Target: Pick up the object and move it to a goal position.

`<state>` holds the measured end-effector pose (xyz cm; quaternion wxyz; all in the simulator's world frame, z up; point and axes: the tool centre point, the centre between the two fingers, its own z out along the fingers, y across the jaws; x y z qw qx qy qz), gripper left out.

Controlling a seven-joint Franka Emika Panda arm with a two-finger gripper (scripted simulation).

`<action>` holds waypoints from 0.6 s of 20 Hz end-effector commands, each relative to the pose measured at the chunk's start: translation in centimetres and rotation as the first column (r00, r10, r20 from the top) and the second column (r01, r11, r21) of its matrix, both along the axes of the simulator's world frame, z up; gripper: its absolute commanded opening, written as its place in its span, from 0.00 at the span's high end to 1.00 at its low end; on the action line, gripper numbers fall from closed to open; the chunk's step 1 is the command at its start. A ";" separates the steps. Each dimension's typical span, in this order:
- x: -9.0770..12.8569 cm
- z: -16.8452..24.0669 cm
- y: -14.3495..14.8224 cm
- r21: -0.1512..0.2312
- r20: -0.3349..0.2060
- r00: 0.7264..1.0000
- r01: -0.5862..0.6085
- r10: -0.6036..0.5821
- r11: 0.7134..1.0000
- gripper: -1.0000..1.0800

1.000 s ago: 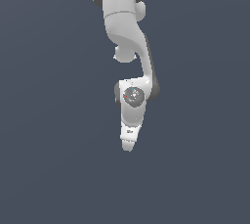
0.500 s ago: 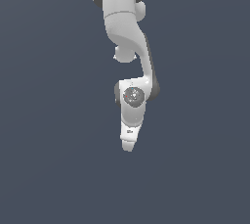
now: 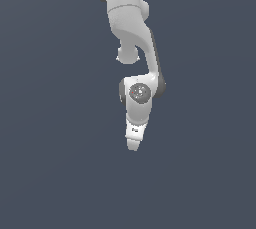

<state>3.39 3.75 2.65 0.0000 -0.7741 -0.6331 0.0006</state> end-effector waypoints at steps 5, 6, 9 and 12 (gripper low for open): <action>-2.1 2.8 1.8 -0.001 0.001 1.000 -0.001 0.001 1.000 1.00; -2.6 3.3 2.1 -0.001 0.001 1.000 -0.001 0.001 1.000 1.00; -4.1 5.3 3.4 -0.002 0.001 1.000 -0.001 0.001 1.000 1.00; -5.8 7.4 4.7 -0.003 0.001 1.000 -0.001 0.001 1.000 1.00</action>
